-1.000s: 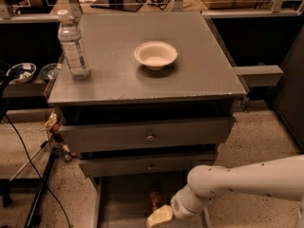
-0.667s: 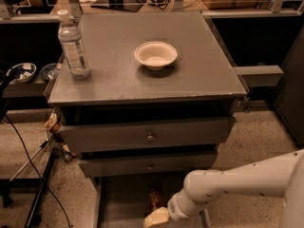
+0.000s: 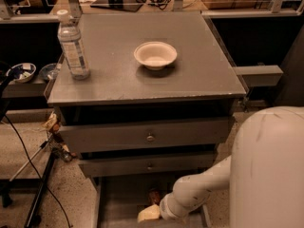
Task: Pick coke can from bottom drawer and place on counter
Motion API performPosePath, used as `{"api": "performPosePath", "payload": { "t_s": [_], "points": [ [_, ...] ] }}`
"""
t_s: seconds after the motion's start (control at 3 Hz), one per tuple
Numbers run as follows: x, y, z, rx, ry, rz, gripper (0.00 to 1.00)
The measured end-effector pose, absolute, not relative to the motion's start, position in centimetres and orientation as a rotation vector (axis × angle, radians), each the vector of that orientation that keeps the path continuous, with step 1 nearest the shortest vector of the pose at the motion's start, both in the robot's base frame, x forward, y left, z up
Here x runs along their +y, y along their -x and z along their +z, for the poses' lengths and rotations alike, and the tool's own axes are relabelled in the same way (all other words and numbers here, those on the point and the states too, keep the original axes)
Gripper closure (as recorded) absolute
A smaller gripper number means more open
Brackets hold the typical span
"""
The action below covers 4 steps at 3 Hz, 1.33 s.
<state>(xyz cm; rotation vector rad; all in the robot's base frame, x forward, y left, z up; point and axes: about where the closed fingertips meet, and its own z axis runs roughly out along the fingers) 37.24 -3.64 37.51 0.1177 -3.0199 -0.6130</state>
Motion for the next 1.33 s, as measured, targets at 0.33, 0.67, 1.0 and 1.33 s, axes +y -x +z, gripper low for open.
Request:
{"api": "performPosePath", "payload": {
  "t_s": [0.33, 0.67, 1.0, 1.33],
  "points": [
    [-3.3, -37.5, 37.0, -3.022, -0.12, -0.616, 0.0],
    [-3.0, -37.4, 35.4, -3.007, -0.129, -0.611, 0.0],
    [-3.6, -38.3, 32.4, -2.986, -0.077, -0.595, 0.0],
    [-4.0, -38.7, 30.9, -2.964, -0.045, -0.577, 0.0]
  ]
}}
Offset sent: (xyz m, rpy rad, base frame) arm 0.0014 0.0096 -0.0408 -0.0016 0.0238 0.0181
